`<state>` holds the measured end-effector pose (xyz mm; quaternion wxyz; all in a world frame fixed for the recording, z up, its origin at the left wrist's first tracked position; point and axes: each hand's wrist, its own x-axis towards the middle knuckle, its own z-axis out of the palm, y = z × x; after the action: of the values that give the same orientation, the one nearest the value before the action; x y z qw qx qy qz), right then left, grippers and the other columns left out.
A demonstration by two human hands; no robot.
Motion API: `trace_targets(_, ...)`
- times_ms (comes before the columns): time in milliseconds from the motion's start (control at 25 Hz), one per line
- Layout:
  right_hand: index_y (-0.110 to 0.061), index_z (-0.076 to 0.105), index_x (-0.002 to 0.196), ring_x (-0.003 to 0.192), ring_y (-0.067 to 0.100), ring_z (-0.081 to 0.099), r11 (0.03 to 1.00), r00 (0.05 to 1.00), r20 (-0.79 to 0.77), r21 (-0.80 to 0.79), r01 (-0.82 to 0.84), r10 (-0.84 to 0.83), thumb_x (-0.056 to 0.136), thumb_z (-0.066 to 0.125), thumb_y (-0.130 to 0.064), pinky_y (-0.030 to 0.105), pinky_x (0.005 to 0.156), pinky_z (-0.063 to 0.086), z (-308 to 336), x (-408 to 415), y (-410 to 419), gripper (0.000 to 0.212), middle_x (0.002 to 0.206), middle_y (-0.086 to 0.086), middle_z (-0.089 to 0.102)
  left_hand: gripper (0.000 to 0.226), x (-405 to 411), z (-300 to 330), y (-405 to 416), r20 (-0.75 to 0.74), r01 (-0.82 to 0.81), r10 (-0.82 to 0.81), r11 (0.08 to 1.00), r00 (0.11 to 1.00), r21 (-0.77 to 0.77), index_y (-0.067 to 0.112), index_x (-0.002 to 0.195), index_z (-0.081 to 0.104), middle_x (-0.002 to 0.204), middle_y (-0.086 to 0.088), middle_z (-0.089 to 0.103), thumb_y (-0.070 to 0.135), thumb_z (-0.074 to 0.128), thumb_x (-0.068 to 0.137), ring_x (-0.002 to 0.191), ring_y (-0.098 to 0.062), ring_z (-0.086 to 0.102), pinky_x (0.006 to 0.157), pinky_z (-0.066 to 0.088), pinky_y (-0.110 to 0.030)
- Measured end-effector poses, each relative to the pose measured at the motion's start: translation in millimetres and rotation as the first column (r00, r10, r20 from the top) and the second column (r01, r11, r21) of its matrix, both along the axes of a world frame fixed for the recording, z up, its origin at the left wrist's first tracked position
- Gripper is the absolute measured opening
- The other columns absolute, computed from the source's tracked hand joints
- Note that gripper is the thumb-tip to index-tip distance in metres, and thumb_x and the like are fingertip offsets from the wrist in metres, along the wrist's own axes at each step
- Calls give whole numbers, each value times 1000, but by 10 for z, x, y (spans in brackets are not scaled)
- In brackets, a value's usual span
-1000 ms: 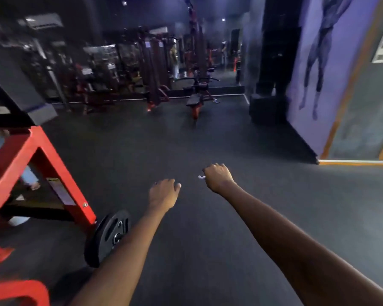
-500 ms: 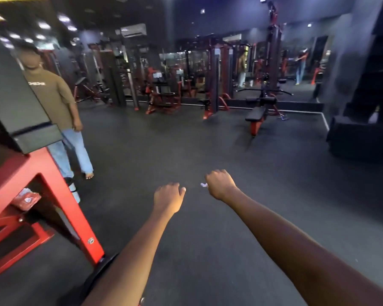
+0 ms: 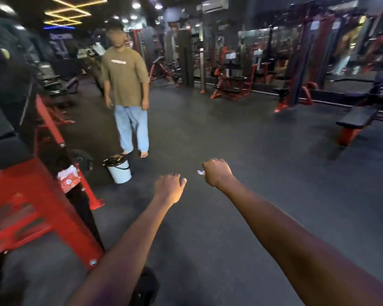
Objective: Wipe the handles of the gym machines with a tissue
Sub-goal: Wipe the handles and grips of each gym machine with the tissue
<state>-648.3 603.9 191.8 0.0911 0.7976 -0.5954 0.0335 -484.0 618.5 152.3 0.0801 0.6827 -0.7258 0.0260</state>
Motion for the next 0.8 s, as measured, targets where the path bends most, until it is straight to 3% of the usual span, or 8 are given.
trace_targets(400, -10, 59, 108, 110, 29, 55, 933, 933, 45, -54, -355, 358, 88, 50, -12, 33, 87, 40, 132, 628, -3021, 22, 114, 10, 61, 40, 523, 232, -2350, 86, -304, 308, 951, 948, -57, 14, 120, 61, 121, -10, 64, 37, 33, 103, 111, -30, 59, 90, 42, -34)
trace_targets(520, -9, 59, 107, 107, 30, 57, 901, 900, 50, -49, -430, 433, 91, 51, -17, 34, 85, 41, 52, 976, -3915, 20, 113, 12, 62, 41, 833, 180, -3108, 53, -394, 393, 919, 918, -4, 11, 120, 61, 122, -13, 63, 38, 34, 102, 112, -32, 59, 92, 42, -37)
trace_targets(800, -11, 60, 103, 105, 28, 58, 823, 831, -32, -115, -556, 556, 94, 50, -22, 35, 82, 42, 126, 1936, -6040, 18, 110, 9, 63, 38, 1634, 353, -5027, 5, -507, 509, 860, 861, -59, 12, 111, 62, 118, -11, 64, 37, 36, 102, 110, -31, 59, 87, 41, -35)
